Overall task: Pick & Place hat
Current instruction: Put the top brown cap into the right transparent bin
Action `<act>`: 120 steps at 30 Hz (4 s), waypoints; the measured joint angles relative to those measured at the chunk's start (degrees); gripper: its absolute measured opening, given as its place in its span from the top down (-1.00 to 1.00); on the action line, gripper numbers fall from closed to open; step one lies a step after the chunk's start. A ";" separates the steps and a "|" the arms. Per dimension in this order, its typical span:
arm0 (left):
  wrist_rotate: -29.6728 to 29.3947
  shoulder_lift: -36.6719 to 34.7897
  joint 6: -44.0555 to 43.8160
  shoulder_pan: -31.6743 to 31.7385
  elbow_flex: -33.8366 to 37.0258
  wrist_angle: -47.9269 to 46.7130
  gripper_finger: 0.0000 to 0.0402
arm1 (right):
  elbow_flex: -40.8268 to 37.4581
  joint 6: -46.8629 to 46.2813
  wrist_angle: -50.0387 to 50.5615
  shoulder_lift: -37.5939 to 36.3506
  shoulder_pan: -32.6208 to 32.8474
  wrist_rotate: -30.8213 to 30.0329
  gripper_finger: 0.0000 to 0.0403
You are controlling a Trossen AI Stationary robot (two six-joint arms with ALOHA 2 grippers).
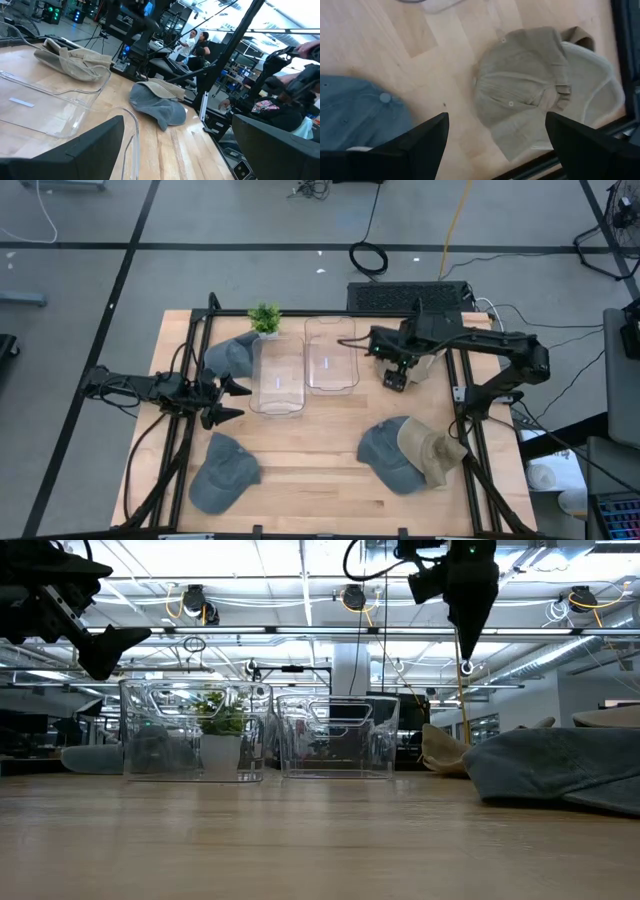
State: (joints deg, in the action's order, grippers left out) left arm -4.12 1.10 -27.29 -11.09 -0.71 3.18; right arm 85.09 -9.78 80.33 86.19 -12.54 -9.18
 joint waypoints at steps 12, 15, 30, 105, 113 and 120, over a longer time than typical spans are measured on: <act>0.00 0.01 0.01 0.02 0.00 0.00 -0.90 | -10.11 -1.55 -13.09 -2.00 1.08 -2.81 -0.58; 0.00 0.00 0.01 0.02 0.00 0.00 -0.90 | -13.54 -1.41 -16.94 -3.23 0.93 -2.80 -0.58; 0.00 0.00 0.02 0.02 0.00 0.01 -0.90 | -28.05 -1.28 -31.59 -6.08 0.88 -3.02 -0.58; -0.02 0.02 0.02 0.02 0.00 -0.04 -0.90 | -33.66 8.91 -37.34 -17.33 -0.21 -11.41 1.00; -0.02 0.00 0.02 0.02 0.00 -0.02 -0.90 | -31.06 8.76 -30.76 -19.26 -0.13 -15.02 1.00; -0.02 0.01 0.02 0.02 0.00 -0.02 -0.90 | -27.58 8.33 -25.53 -20.15 -0.13 -19.97 1.00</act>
State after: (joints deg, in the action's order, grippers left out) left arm -4.14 1.11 -27.27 -11.07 -0.71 3.16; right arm 57.51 -1.45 54.80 66.04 -12.67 -29.15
